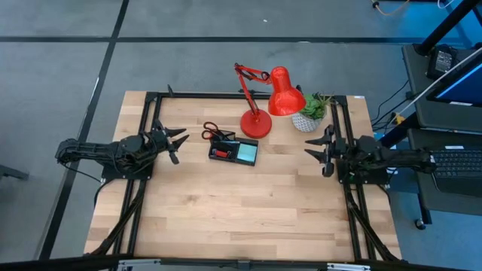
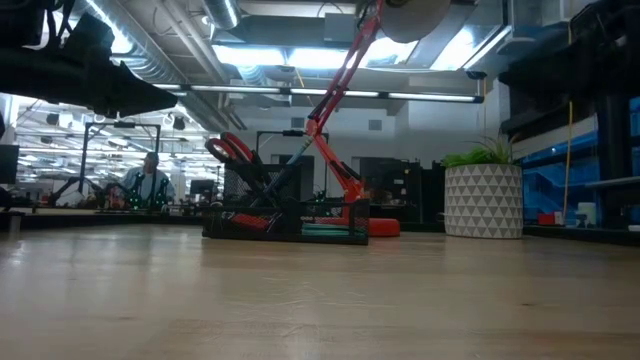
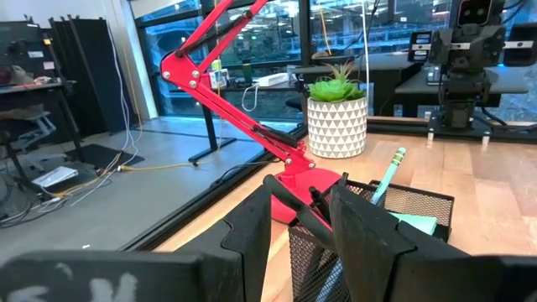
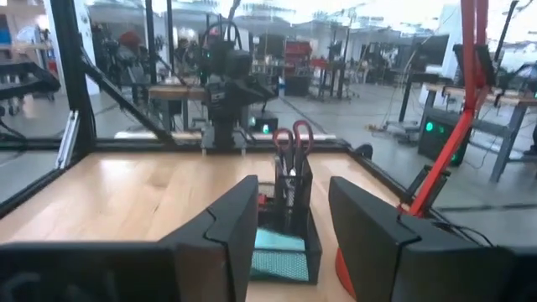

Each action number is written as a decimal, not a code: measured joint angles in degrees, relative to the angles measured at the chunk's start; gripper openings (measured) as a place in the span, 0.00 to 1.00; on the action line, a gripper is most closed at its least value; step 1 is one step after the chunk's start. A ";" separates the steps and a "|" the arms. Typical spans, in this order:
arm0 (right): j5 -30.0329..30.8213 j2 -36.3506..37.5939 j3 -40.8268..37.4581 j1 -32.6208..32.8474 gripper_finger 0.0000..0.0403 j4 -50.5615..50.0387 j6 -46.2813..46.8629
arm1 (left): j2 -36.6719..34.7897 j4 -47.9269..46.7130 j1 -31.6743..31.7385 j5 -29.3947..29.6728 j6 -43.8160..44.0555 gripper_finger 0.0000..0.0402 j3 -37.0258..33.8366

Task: Pick and place office supplies into organizer
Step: Return to Home Position

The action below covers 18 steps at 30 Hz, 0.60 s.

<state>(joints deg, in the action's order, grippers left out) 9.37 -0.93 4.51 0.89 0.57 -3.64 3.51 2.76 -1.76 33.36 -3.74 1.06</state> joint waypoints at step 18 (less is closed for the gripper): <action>2.60 0.00 -3.95 -0.20 0.38 4.07 -2.62 | 0.02 0.00 0.00 0.11 -0.01 0.29 0.00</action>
<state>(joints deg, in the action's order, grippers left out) 11.97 -0.93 0.56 0.69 4.64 -6.26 3.53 2.76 -1.76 33.47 -3.75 1.06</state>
